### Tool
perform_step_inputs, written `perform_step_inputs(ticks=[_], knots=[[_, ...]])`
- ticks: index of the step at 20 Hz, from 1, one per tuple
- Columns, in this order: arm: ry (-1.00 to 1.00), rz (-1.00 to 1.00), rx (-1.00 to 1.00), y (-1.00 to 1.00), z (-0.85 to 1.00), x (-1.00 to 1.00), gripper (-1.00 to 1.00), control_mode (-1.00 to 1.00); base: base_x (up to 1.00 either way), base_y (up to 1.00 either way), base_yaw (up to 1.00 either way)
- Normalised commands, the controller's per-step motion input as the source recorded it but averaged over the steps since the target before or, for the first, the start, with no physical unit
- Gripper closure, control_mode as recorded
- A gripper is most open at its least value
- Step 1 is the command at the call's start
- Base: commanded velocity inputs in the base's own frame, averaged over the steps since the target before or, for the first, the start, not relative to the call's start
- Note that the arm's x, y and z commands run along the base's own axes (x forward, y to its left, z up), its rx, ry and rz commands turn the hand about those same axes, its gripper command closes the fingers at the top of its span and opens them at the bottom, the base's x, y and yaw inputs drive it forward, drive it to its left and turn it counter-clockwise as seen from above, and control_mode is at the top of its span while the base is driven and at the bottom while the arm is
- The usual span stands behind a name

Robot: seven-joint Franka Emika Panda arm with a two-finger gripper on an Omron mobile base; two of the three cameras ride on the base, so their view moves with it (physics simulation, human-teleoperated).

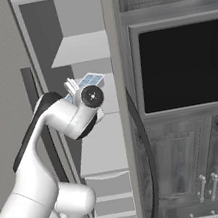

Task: The ice cube tray has been filled with water. Take the tray and place it in the freezer to make ice. Close the freezer door after placing the tray.

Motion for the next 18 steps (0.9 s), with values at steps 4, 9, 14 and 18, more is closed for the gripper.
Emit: perform_step_inputs(ticks=[4,9,14,18], knots=[[0.0,0.0,0.0,0.0,-0.08,0.07,1.0,-1.0,0.0,0.0,0.0],[0.0,0.0,0.0,0.0,-0.1,0.12,1.0,-1.0,0.0,0.0,0.0],[0.0,0.0,0.0,0.0,-0.12,0.15,1.0,-1.0,0.0,0.0,0.0],[0.0,0.0,0.0,0.0,-0.14,0.15,1.0,-1.0,0.0,0.0,0.0]])
